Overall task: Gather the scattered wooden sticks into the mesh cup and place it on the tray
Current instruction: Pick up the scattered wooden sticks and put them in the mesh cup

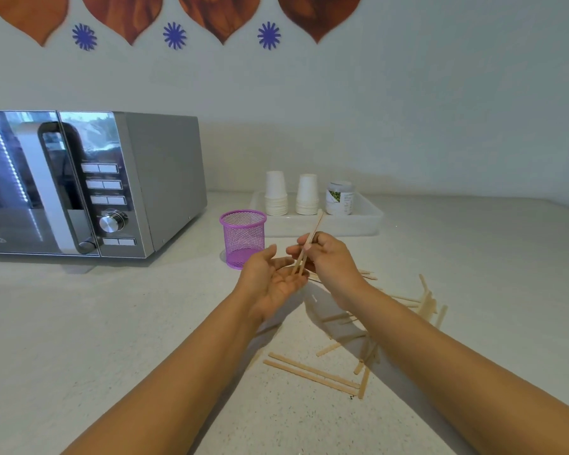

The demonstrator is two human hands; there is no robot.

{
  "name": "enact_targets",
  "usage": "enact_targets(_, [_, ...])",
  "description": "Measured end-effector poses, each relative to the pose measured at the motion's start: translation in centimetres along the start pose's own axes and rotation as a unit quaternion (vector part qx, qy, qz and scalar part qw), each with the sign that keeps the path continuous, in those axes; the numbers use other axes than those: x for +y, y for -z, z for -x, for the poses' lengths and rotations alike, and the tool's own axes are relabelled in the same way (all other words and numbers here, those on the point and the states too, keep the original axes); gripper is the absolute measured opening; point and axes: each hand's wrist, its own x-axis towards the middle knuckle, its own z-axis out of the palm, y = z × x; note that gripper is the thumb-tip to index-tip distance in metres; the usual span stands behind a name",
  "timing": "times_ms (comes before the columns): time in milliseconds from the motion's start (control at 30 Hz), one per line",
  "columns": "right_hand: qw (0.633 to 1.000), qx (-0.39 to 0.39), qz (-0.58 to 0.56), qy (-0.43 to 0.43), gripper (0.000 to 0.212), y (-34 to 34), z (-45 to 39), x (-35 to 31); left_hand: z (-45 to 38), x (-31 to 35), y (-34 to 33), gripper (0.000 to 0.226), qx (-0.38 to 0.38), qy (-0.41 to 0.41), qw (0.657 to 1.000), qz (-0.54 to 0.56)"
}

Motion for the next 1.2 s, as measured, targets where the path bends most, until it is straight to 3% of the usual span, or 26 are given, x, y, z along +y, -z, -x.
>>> enact_targets(133, [0.998, -0.009, 0.067, 0.003, 0.019, -0.7, -0.8, -0.7, 0.2, 0.7, 0.3, 0.051, 0.004, -0.011, 0.999, -0.044])
enact_targets(267, [0.993, 0.004, 0.111, 0.029, 0.026, -2.4, -3.7, -2.9, -0.2, 2.1, 1.7, 0.048, 0.101, -0.093, 0.988, -0.069])
enact_targets(367, [0.99, 0.008, 0.127, 0.054, 0.023, -4.3, -6.6, -4.8, -0.7, 3.1, 3.6, 0.035, 0.185, -0.166, 0.965, -0.088])
enact_targets(500, [0.978, 0.018, 0.188, 0.088, 0.021, -6.5, -10.1, -5.8, -1.5, 4.1, 5.0, 0.035, 0.286, -0.211, 0.926, -0.127])
enact_targets(667, [0.936, -0.01, 0.342, 0.082, 0.016, -8.3, -12.0, -4.5, -2.1, 4.2, 5.2, 0.033, 0.352, -0.269, 0.875, -0.197])
enact_targets(800, [0.907, -0.04, 0.416, 0.051, 0.024, -8.9, -12.4, -3.8, -2.2, 3.7, 5.3, 0.029, 0.349, -0.314, 0.84, -0.272])
enact_targets(933, [0.915, 0.007, 0.398, 0.065, 0.033, -7.3, -12.1, -4.8, -2.5, 3.6, 5.5, 0.025, 0.329, -0.335, 0.814, -0.342])
enact_targets(1067, [0.925, -0.015, 0.372, 0.075, 0.029, -3.1, -10.4, -5.7, -2.6, 2.8, 5.4, 0.015, 0.282, -0.303, 0.794, -0.444])
enact_targets(1133, [0.903, -0.034, 0.426, 0.045, 0.029, -0.6, -9.1, -5.5, -2.7, 2.4, 5.3, 0.008, 0.249, -0.271, 0.762, -0.533])
enact_targets(1200, [0.843, -0.056, 0.534, -0.01, 0.035, 2.2, -7.5, -5.0, -2.8, 1.8, 4.7, 0.012, 0.205, -0.227, 0.701, -0.644])
